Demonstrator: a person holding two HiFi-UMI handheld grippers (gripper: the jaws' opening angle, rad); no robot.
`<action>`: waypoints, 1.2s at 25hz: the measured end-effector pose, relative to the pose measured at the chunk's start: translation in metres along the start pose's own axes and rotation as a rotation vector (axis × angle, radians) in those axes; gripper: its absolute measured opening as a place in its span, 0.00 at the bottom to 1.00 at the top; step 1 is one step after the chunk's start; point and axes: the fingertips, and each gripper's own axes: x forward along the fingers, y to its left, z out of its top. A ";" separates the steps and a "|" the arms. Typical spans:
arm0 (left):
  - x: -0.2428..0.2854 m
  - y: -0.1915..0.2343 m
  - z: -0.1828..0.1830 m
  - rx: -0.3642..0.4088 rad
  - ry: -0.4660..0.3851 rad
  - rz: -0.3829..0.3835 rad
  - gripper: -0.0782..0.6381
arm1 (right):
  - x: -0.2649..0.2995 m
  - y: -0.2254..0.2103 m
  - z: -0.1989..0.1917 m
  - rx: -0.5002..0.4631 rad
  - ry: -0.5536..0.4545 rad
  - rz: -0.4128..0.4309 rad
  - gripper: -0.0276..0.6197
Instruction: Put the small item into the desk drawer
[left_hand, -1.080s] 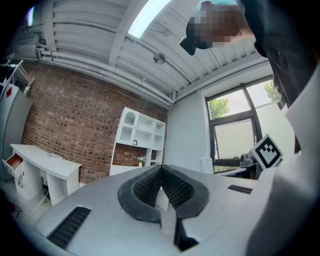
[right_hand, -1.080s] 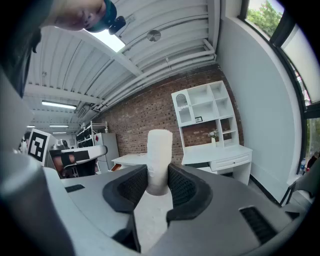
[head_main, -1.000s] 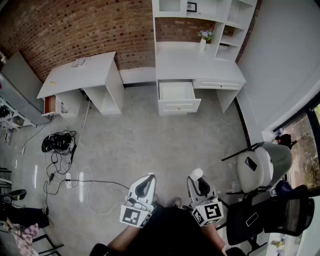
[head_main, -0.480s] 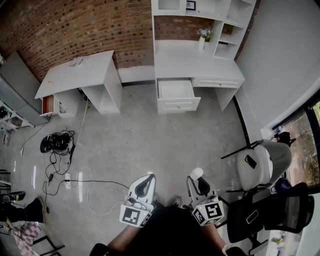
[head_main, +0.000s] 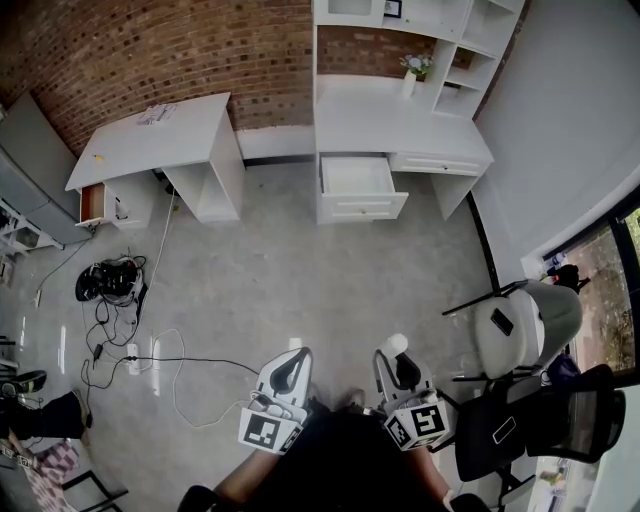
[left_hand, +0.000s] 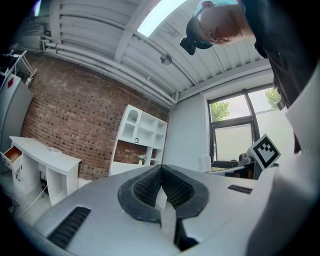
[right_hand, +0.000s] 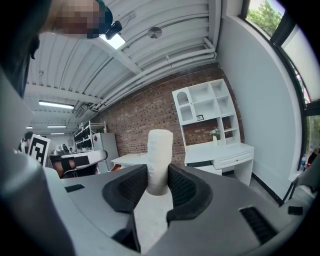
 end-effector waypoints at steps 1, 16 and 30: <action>-0.002 0.006 -0.001 -0.004 0.005 -0.001 0.14 | 0.004 0.004 0.000 -0.004 0.003 -0.003 0.26; 0.016 0.057 -0.027 -0.046 0.067 -0.008 0.14 | 0.055 0.003 -0.013 0.019 0.034 -0.031 0.26; 0.161 0.087 -0.019 -0.025 0.056 0.055 0.14 | 0.165 -0.109 0.023 0.019 -0.004 0.066 0.26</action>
